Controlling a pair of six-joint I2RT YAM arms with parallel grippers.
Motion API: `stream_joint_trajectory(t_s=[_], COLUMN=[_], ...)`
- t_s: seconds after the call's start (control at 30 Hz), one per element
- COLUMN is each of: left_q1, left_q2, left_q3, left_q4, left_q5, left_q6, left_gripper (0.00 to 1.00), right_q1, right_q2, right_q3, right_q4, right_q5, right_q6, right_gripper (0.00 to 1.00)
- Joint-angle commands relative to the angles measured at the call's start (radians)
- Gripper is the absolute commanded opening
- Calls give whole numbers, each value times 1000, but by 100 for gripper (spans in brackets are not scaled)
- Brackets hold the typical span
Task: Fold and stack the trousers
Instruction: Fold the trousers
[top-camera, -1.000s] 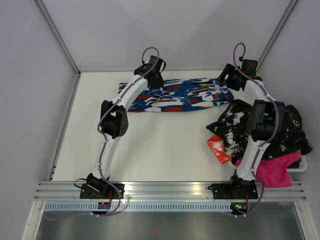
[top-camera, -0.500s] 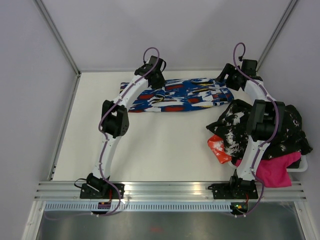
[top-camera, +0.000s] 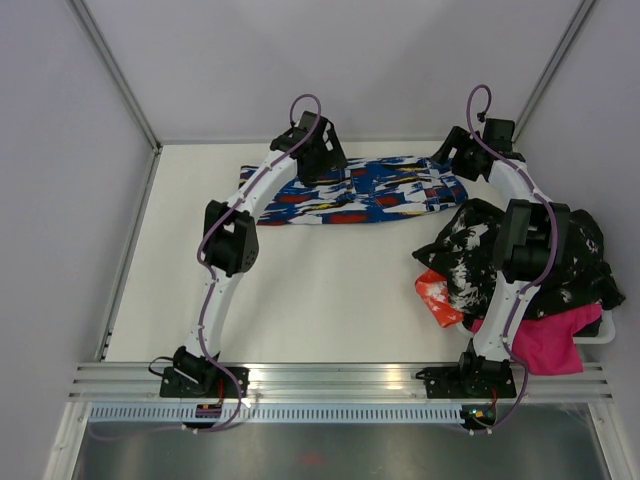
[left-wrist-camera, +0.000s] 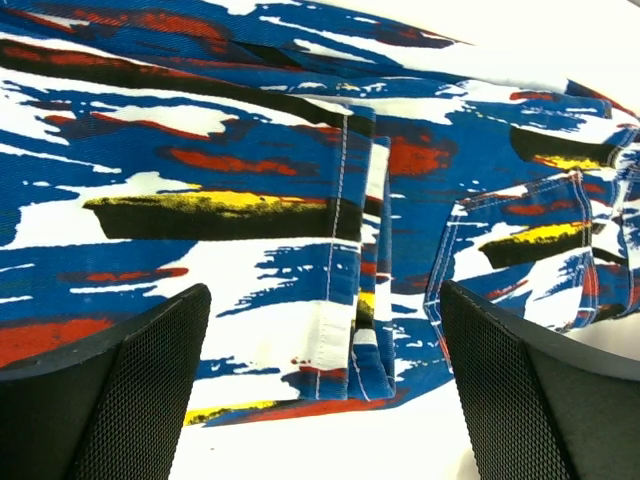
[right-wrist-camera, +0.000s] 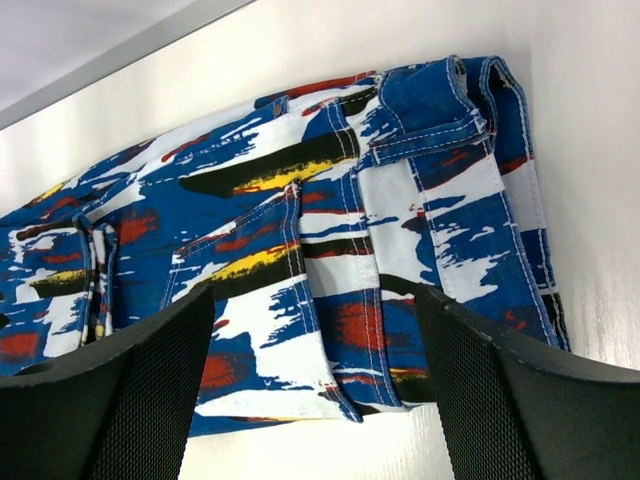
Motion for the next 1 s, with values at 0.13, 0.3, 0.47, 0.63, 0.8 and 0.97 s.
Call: stream_joint_trajectory(t_s=[0.13, 0.3, 0.47, 0.63, 0.8, 0.97], left_q1=[21, 152, 270, 389, 470, 473], left_q2=[-198, -319, -400, -423, -408, -365], left_q3=[-73, -301, -518, -639, -714, -711], left_q4=[52, 121, 172, 228, 296, 310], left_q5=[-49, 18, 58, 177, 247, 307], left_q6=[80, 78, 182, 248, 357, 416], left_gripper=[100, 96, 95, 94, 94, 95], right_q1=[33, 183, 352, 478, 561, 570], right_q2=[-18, 6, 81, 179, 305, 356], right_q3=[16, 112, 221, 327, 393, 285], right_q4=[52, 28, -18, -49, -114, -157], right_q5=[-66, -88, -127, -152, -68, 119], right_q6=[-28, -59, -106, -162, -171, -148], right_gripper=[87, 86, 78, 38, 6, 0])
